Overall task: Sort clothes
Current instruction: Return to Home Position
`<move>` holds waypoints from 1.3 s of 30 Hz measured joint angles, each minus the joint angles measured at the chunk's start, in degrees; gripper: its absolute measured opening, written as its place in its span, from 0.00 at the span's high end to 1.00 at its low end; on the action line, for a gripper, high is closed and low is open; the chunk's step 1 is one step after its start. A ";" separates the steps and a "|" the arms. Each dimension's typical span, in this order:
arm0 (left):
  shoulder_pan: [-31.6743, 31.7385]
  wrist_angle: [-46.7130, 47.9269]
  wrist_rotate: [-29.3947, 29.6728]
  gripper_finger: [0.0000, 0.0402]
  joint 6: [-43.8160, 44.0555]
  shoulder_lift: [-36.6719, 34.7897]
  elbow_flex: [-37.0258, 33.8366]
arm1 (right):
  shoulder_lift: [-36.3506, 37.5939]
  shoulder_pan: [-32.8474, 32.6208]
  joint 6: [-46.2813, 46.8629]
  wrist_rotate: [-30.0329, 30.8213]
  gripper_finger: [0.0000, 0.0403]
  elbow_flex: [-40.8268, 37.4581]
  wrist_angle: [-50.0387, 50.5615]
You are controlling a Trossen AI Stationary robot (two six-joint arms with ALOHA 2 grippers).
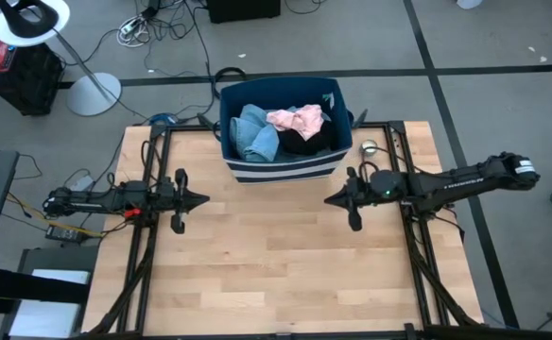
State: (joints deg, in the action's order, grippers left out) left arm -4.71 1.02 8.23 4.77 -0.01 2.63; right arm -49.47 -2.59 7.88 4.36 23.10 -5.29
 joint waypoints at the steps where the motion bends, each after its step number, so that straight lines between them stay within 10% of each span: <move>1: 0.01 0.00 0.00 0.99 0.01 0.00 0.02 | 1.64 0.57 0.02 0.00 1.00 -1.43 -0.46; 22: 0.00 -0.29 0.00 0.99 0.01 0.00 0.11 | 26.05 3.05 3.88 -2.42 1.00 -19.96 -7.78; 39: 0.00 -0.26 0.00 0.99 0.01 0.00 0.13 | 28.49 3.17 6.38 0.98 0.99 -21.07 0.32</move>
State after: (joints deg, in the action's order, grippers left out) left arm -4.71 0.75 8.23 4.78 -0.01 2.76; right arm -20.97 0.58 14.26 5.34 2.02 -4.97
